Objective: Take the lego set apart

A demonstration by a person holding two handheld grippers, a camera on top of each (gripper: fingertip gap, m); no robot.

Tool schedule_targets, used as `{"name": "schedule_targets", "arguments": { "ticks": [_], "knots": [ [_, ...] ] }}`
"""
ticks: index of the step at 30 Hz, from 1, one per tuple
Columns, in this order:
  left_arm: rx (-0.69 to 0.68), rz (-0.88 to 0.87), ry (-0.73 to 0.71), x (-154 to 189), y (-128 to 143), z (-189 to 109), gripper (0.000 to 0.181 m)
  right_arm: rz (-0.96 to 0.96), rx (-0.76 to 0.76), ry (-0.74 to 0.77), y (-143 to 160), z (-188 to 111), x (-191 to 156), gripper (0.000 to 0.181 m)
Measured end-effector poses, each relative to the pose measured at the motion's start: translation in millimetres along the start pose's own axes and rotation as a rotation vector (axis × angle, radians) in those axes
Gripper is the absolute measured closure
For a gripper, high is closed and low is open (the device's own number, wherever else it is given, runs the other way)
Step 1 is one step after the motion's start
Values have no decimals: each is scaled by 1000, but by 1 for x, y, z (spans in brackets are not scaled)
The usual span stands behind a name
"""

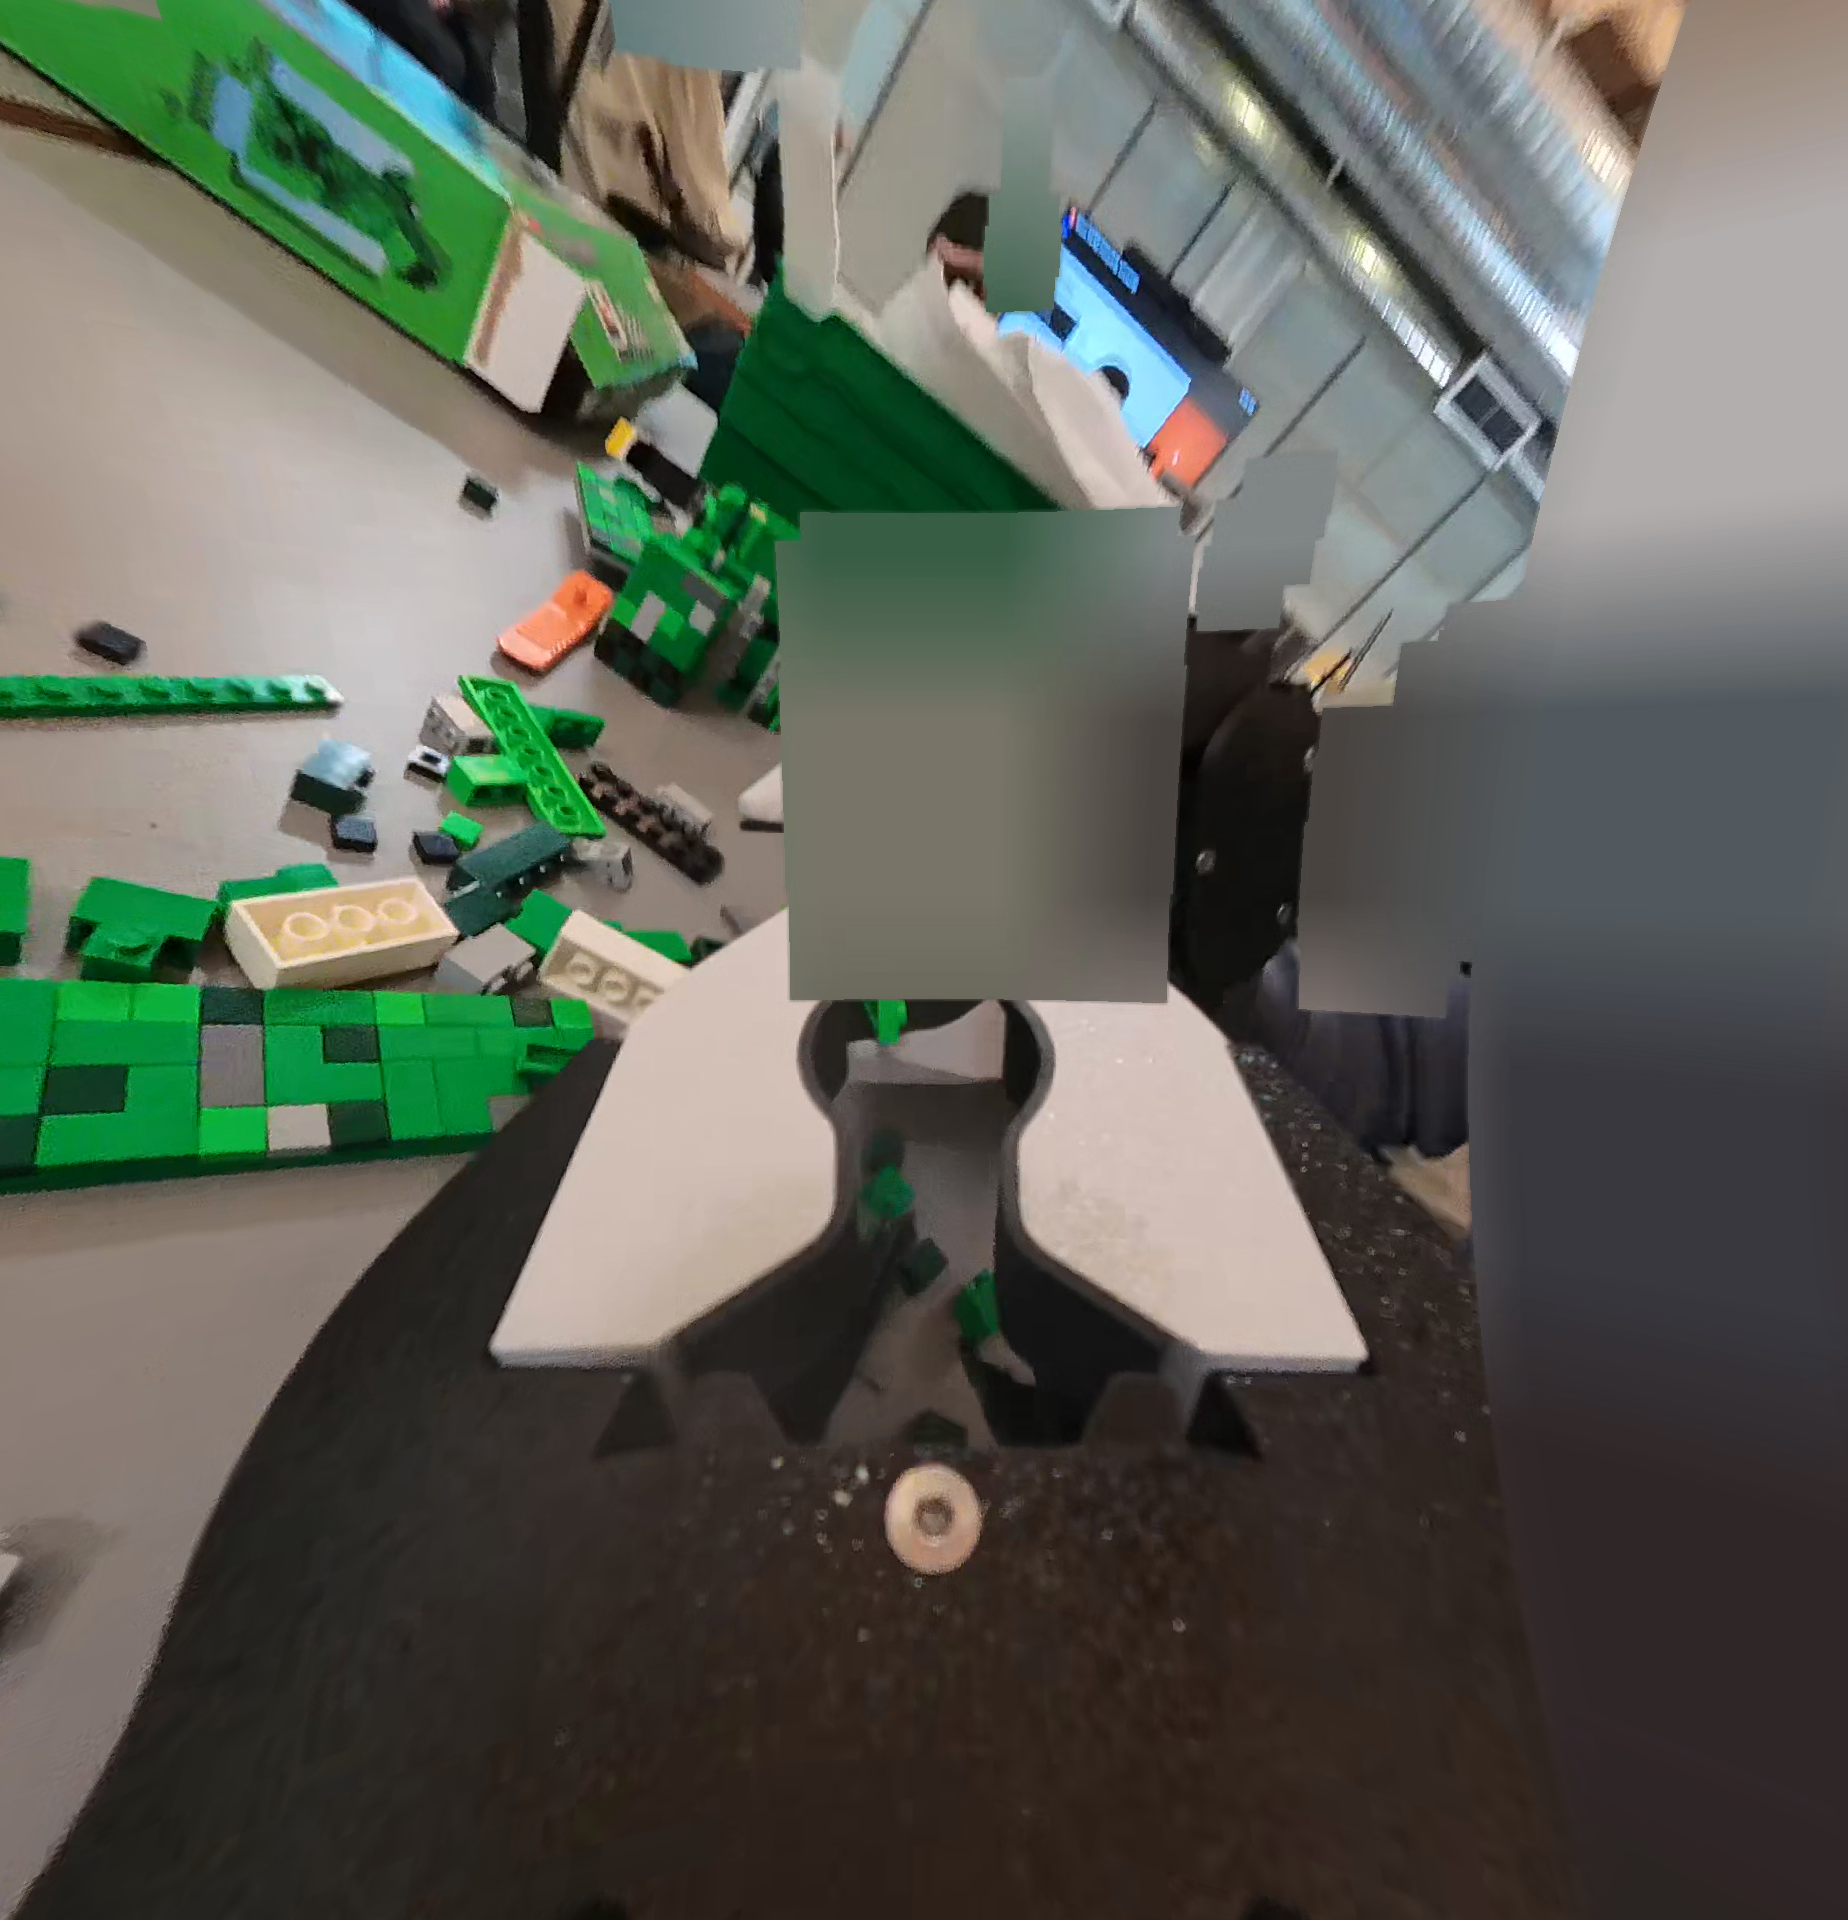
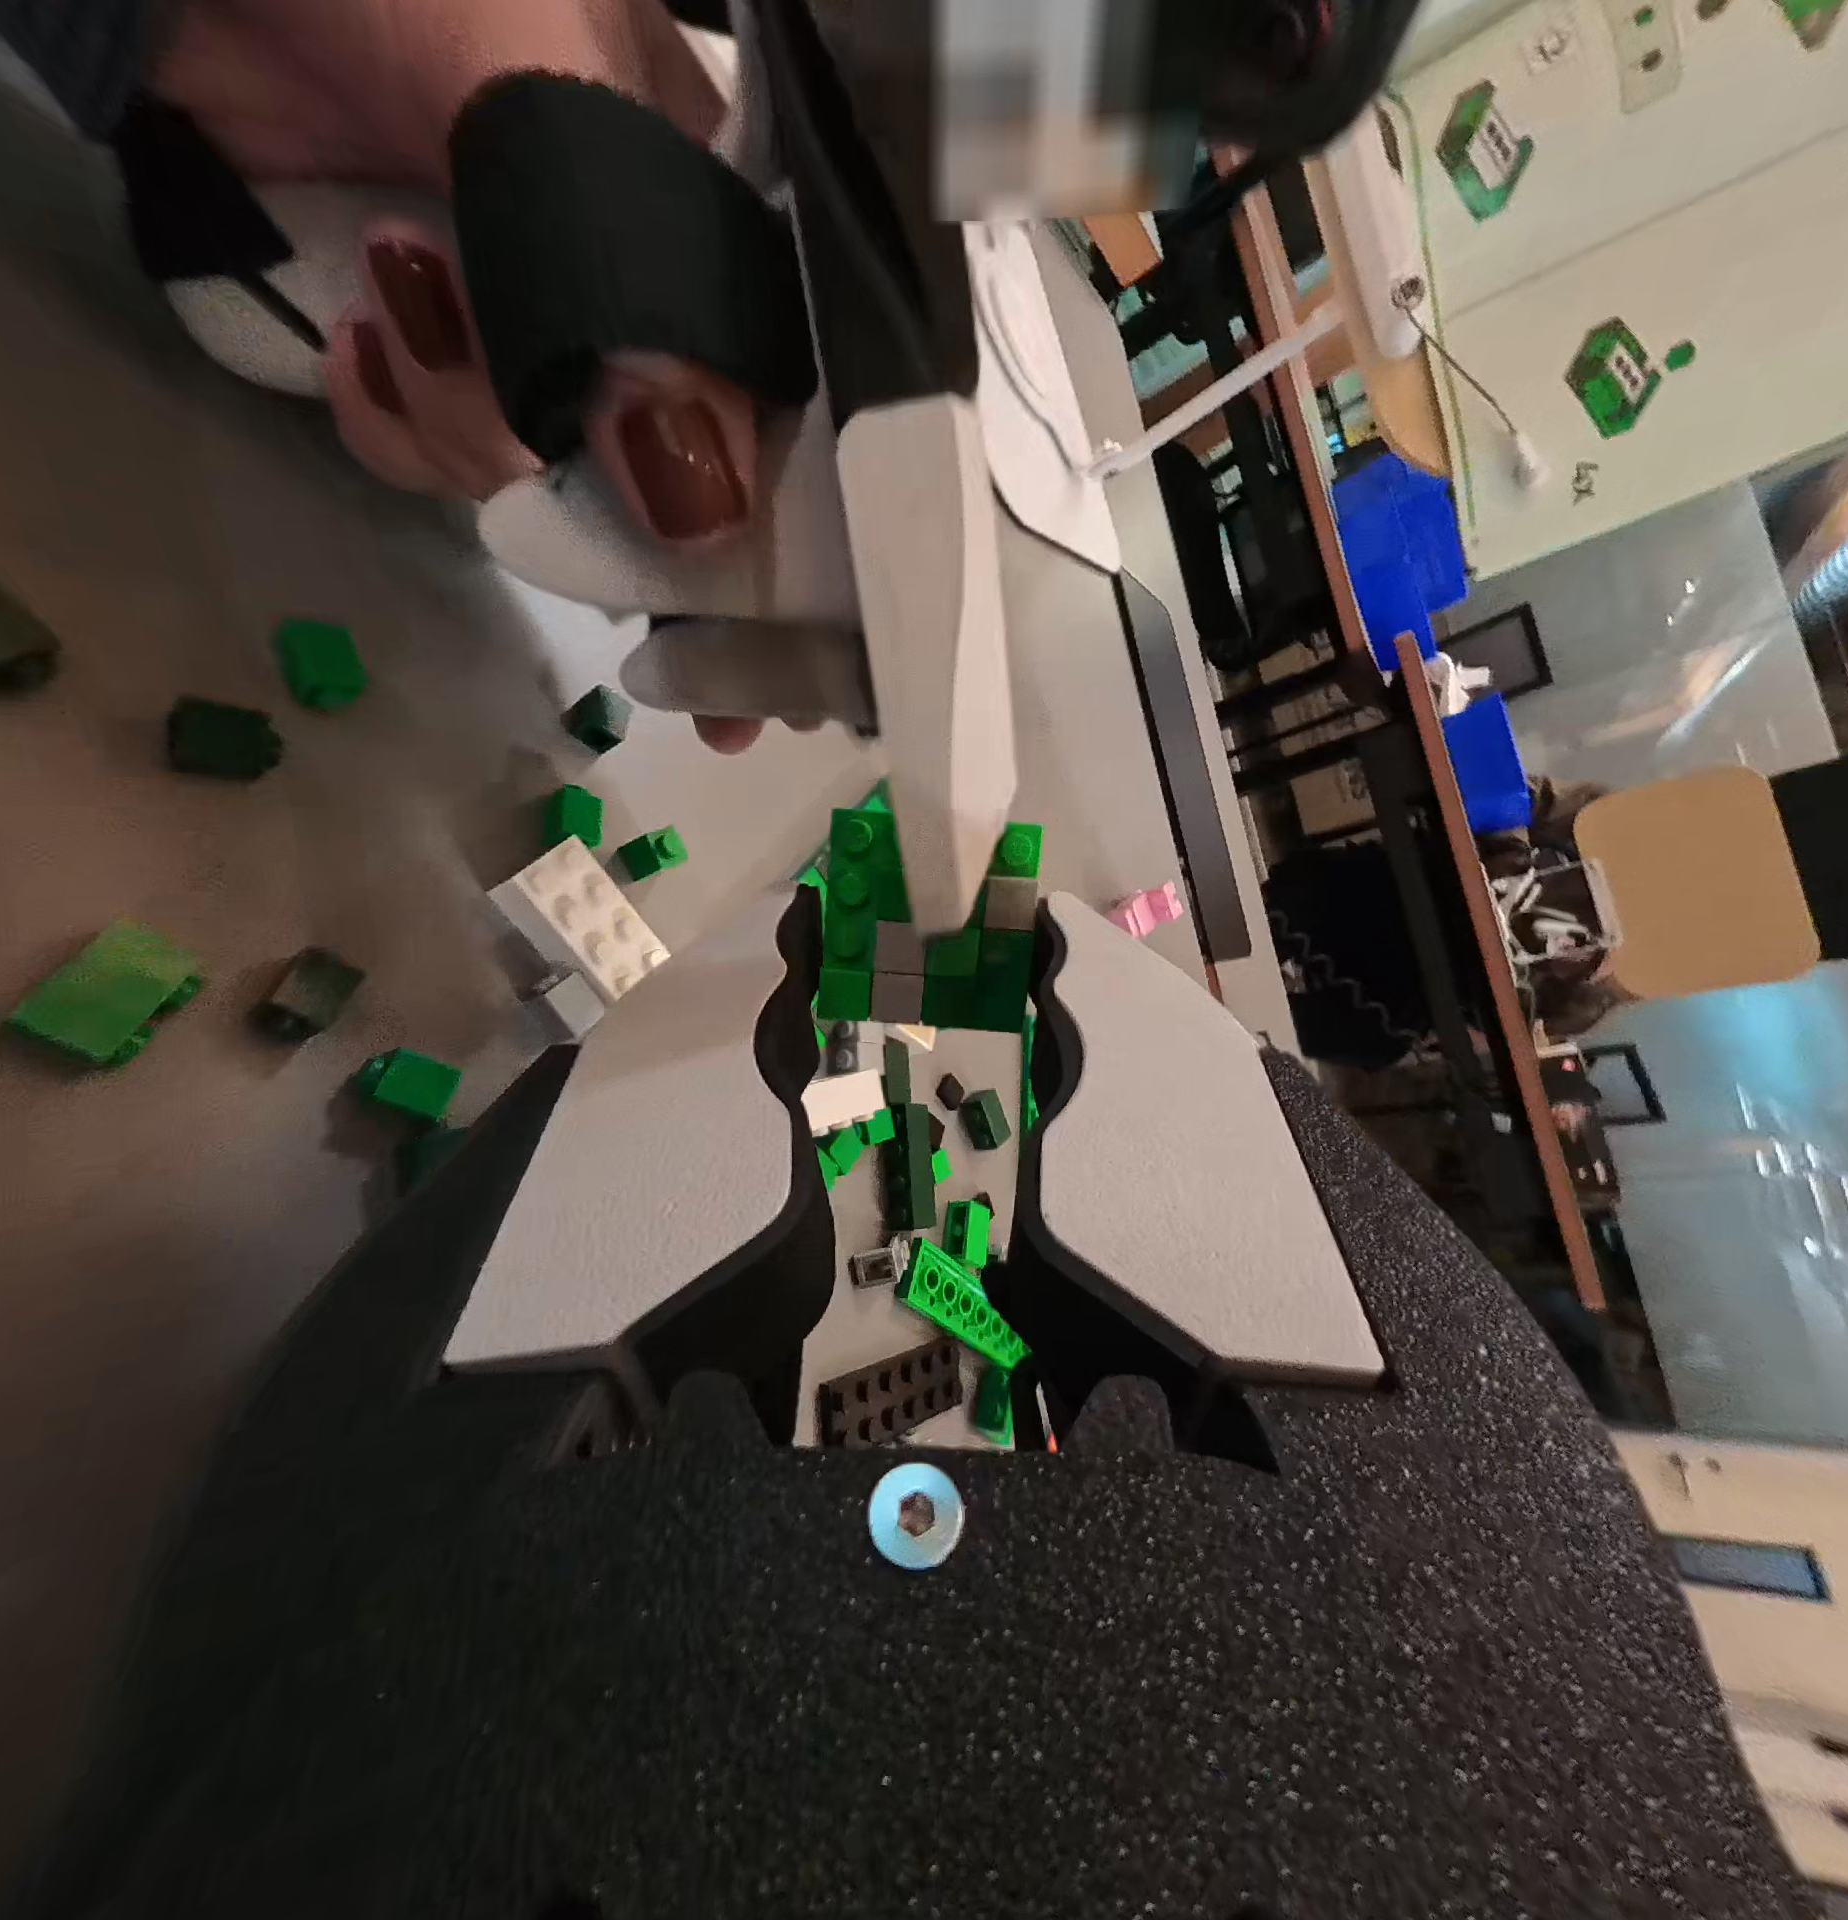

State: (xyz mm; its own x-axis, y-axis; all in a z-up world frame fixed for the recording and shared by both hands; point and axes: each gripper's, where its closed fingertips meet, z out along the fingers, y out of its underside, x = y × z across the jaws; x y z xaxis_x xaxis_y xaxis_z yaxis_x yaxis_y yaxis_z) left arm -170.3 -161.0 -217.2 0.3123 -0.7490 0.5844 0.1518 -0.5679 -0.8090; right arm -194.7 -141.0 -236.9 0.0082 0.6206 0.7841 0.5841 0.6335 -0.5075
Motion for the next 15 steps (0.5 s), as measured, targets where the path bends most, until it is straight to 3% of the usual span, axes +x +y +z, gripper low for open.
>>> {"name": "schedule_targets", "arguments": {
  "ticks": [3,5,6,8,12,15],
  "knots": [
    [-86,29,-28,-2,15,10,150,-60,20,-27,-5,-1,-7,144],
    [-119,54,-42,-1,20,13,164,-83,28,-33,-8,-1,-11,144],
    [-114,67,-82,-7,19,11,175,-79,40,-19,-11,-1,-10,144],
    [-71,47,-58,-2,12,9,175,-34,52,25,-15,-1,-3,144],
    [-29,-13,-82,-9,8,5,175,57,-23,63,-8,5,4,125],
    [-5,-58,-44,-4,7,8,175,11,-87,82,0,10,2,133]
  ]
}}
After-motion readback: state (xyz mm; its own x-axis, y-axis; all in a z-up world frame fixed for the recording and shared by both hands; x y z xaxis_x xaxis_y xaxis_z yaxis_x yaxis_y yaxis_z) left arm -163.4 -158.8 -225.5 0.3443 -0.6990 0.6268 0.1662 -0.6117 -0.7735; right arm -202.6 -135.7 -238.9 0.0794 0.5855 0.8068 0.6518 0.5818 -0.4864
